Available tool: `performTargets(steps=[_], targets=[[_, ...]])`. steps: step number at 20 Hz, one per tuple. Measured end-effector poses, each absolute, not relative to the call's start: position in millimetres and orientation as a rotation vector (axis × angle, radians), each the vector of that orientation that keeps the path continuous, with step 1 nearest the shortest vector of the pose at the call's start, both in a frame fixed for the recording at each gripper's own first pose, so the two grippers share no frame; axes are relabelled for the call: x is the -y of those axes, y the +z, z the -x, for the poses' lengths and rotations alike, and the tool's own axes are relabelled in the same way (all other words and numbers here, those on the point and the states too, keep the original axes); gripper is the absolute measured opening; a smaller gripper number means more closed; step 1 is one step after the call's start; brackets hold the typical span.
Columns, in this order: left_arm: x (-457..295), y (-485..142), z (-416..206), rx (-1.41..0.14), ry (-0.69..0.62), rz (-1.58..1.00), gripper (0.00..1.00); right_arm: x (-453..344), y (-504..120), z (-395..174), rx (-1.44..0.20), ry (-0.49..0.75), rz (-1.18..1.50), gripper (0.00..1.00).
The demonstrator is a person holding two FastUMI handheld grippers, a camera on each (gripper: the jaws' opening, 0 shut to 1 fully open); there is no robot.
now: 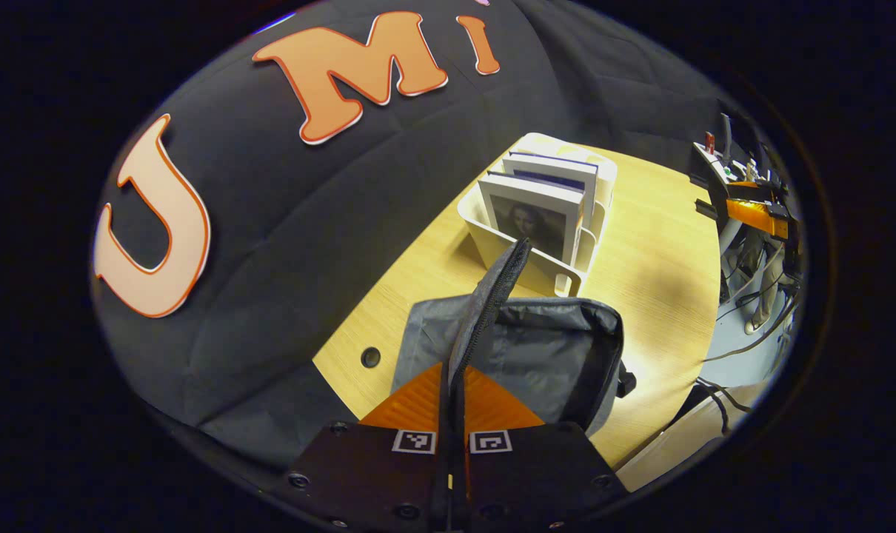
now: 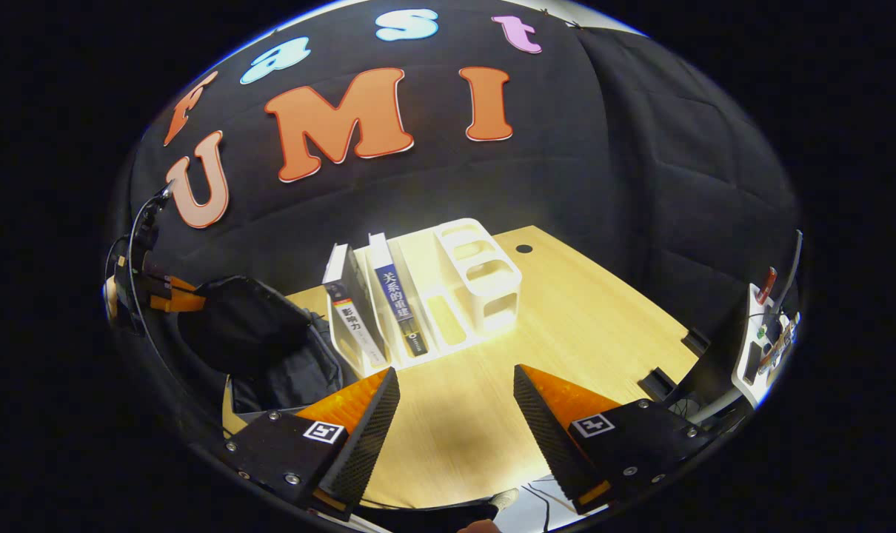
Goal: Open the schoolbag, grab two books from the bookshelf and put them into the schoolbag.
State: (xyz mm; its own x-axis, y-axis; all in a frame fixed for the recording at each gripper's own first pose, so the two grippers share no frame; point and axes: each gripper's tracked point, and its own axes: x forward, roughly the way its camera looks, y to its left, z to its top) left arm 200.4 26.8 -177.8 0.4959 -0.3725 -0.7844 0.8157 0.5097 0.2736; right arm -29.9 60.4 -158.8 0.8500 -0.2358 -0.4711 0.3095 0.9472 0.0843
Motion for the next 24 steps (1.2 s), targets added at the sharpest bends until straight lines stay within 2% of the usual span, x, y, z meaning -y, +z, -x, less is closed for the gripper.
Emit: performTargets(steps=[7, 14, 15, 16, 20, 24], targets=[[-35, -180, -216, -0.719, -0.857, -0.634, 0.02, -111, -86, -13, -0.518, -0.169, -0.174, 0.96], [-38, -192, -220, -0.732, -0.887, -0.626, 0.02, -171, -43, -103, -0.758, 0.033, 0.039, 0.96], [-39, -193, -222, -0.735, -0.889, -0.629, 0.07, -177, -42, -120, -0.796, 0.051, 0.054, 0.96], [-38, -193, -223, -0.735, -0.890, -0.629, 0.02, -182, -45, -134, -0.840, 0.058, 0.054, 0.97], [-34, -198, -225, -0.741, -0.906, -0.628, 0.03, -188, -80, -201, -0.983, 0.043, 0.026, 0.97], [-35, -197, -223, -0.746, -0.931, -0.624, 0.01, -177, -130, -241, -1.100, -0.008, 0.055, 0.97]])
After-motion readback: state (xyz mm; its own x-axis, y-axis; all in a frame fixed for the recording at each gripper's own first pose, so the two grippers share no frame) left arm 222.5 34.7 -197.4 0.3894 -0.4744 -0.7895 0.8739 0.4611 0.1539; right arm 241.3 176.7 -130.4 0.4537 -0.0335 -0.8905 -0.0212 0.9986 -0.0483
